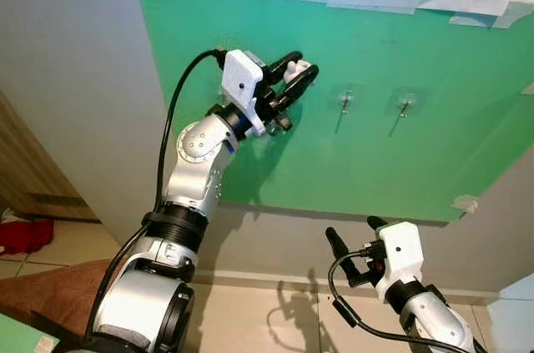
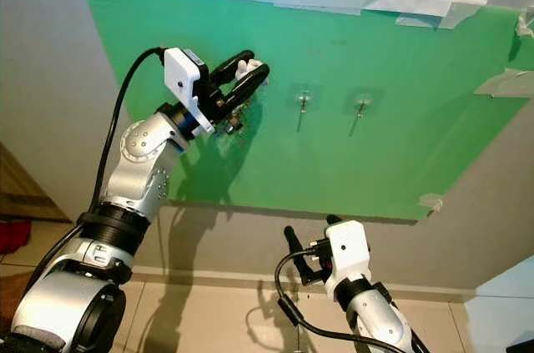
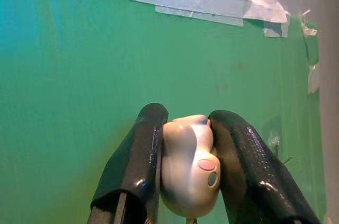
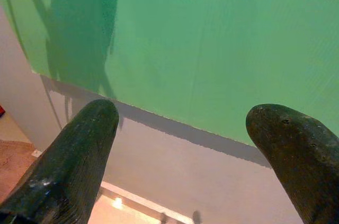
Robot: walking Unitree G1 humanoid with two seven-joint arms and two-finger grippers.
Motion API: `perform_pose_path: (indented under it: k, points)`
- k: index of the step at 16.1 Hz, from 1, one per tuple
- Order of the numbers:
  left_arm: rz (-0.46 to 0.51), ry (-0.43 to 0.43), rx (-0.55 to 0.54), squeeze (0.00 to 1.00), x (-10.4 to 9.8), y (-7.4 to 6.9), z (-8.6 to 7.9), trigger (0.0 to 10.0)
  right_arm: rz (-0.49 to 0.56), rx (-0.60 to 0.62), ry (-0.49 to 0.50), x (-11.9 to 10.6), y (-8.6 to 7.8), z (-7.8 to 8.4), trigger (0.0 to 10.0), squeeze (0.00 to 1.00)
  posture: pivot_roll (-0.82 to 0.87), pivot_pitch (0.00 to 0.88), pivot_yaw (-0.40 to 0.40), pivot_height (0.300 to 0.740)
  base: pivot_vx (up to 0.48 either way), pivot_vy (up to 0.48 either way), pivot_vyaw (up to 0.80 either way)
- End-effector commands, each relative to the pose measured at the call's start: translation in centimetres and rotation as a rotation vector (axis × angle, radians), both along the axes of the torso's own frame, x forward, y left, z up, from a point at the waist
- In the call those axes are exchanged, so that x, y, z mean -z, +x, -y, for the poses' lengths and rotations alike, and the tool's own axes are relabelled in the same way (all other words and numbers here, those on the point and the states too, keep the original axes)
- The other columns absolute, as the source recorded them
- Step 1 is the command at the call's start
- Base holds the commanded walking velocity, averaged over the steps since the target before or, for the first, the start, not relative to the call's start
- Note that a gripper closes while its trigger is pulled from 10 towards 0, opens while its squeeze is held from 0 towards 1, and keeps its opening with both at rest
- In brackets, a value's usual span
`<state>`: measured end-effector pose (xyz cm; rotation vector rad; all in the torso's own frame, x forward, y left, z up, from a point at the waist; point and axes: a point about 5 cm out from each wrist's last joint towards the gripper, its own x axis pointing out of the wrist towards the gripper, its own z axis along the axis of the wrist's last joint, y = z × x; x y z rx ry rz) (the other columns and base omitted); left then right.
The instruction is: Hang keys on a hook
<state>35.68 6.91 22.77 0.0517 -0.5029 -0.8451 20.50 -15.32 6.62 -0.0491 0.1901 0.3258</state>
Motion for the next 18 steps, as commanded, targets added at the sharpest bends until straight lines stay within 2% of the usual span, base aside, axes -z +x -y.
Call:
perform_pose_path:
  k: [1, 9, 13, 18]
  points:
    - [-0.014, 0.003, 0.0, 0.0, 0.6, 0.0, 0.2, 0.0, -0.01, 0.013, -0.001, 0.3, -0.1, 0.3, 10.0, 0.0, -0.23, 0.037, 0.002, 0.74, 0.0, 0.0, 0.0]
    - [-0.048, -0.026, -0.004, 0.0, 1.5, -0.3, 0.4, 0.0, -0.014, 0.003, -0.017, 0.1, -0.4, 0.5, 10.0, 0.0, -0.24, 0.045, -0.011, 0.74, 0.0, 0.0, 0.0]
    - [-0.078, -0.021, -0.034, 0.0, 2.2, 0.3, 0.1, 0.0, -0.022, -0.001, -0.028, 0.0, -0.7, 0.9, 10.0, 0.0, -0.26, 0.053, -0.024, 0.74, 0.0, 0.0, 0.0]
    - [-0.051, 0.007, -0.033, 0.0, 1.8, 0.8, 0.1, 0.0, -0.019, 0.003, -0.037, -0.3, -1.0, 1.2, 10.0, 0.0, -0.27, 0.054, -0.021, 0.74, 0.0, 0.0, 0.0]
